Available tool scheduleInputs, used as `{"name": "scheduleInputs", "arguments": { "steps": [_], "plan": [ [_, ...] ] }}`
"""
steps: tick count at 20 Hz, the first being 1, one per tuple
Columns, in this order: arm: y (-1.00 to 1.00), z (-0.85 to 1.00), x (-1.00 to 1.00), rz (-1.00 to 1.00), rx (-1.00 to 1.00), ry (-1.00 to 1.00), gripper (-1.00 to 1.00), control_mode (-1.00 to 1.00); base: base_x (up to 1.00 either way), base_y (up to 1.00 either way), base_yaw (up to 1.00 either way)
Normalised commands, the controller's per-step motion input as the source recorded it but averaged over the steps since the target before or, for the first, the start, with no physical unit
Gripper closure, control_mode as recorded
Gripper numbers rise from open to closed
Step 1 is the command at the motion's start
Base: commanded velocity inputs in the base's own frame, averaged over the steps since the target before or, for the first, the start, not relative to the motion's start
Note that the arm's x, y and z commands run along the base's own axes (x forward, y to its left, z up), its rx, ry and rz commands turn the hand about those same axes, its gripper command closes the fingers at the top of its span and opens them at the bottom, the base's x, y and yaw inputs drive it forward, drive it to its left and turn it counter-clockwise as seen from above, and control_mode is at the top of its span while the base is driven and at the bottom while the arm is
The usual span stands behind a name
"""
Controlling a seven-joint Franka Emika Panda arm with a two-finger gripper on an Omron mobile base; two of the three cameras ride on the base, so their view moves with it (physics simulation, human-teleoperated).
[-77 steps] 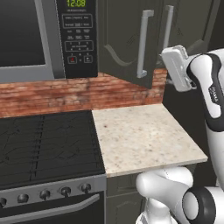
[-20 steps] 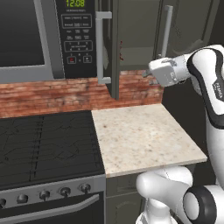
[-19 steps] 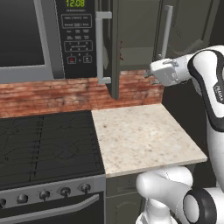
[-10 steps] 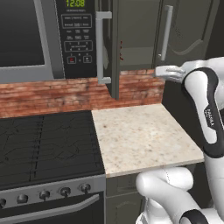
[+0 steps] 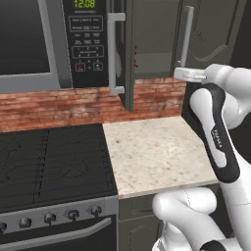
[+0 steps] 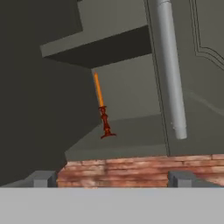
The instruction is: Get the candle and the beer from the cabinet and move them to the dining counter.
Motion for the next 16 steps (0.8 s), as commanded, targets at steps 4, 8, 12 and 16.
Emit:
{"name": "scheduleInputs", "arguments": {
  "steps": [4,8,12,16],
  "plan": [
    [-0.21,0.5,0.04,-0.04,-0.08,-0.25,-1.0,-1.0,0.0,0.0,0.0],
    [-0.12,0.3,0.0,-0.02,-0.08,-0.24,-1.0,-1.0,0.0,0.0,0.0],
    [-0.16,0.06,0.0,-0.02,-0.09,-0.24,-1.0,-1.0,0.0,0.0,0.0],
    [-0.13,0.0,0.05,-0.08,-0.08,-0.18,-1.0,-1.0,0.0,0.0,0.0]
  ]
}}
